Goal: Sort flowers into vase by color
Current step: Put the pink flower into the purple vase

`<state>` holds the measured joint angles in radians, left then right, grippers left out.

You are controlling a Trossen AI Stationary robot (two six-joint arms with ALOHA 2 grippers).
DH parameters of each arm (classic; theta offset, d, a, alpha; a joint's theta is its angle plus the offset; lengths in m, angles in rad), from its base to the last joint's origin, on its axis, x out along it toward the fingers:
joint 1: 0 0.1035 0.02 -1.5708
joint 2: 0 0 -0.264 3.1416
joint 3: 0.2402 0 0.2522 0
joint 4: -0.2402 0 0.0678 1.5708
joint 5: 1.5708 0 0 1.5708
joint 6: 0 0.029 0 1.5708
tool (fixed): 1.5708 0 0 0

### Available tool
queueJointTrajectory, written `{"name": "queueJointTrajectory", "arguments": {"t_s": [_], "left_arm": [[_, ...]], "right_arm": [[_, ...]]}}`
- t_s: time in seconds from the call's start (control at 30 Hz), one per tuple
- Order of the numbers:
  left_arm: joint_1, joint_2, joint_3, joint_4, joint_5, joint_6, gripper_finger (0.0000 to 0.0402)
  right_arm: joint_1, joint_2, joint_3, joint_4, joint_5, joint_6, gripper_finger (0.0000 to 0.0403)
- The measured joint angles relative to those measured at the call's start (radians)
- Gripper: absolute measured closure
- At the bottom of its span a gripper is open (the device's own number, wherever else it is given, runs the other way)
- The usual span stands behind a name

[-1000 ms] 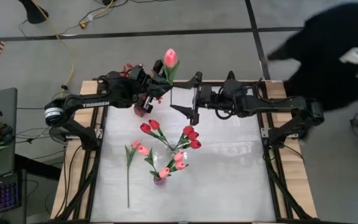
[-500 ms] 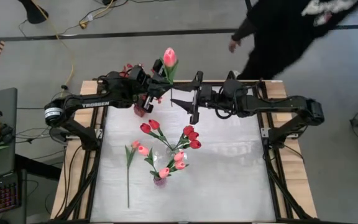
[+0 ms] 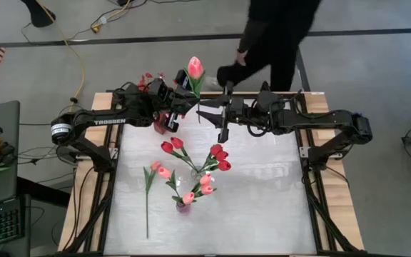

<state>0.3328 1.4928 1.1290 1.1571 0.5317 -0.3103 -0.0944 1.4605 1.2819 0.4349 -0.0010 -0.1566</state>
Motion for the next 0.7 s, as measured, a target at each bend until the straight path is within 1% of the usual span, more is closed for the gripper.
{"name": "queueJointTrajectory", "arguments": {"t_s": [0.1, 0.33, 0.43, 0.6, 0.7], "left_arm": [[0.000, 0.000, 0.000, 0.000, -0.014, -0.002, 0.0401], [0.000, 0.000, 0.000, 0.000, -0.016, -0.006, 0.0401], [0.000, 0.000, 0.000, 0.000, -0.016, -0.006, 0.0401], [0.000, 0.000, 0.000, -0.001, -0.006, -0.025, 0.0401], [0.001, 0.000, -0.001, -0.019, 0.049, -0.023, 0.0400]], "right_arm": [[0.000, 0.000, 0.000, 0.003, 0.000, 0.000, 0.0270], [0.000, 0.000, 0.000, 0.003, 0.001, 0.000, 0.0355], [0.000, 0.000, 0.000, 0.003, 0.003, 0.002, 0.0386], [0.000, 0.000, 0.000, -0.010, 0.003, 0.028, 0.0384], [0.001, 0.000, 0.001, -0.036, 0.002, 0.034, 0.0384]]}}
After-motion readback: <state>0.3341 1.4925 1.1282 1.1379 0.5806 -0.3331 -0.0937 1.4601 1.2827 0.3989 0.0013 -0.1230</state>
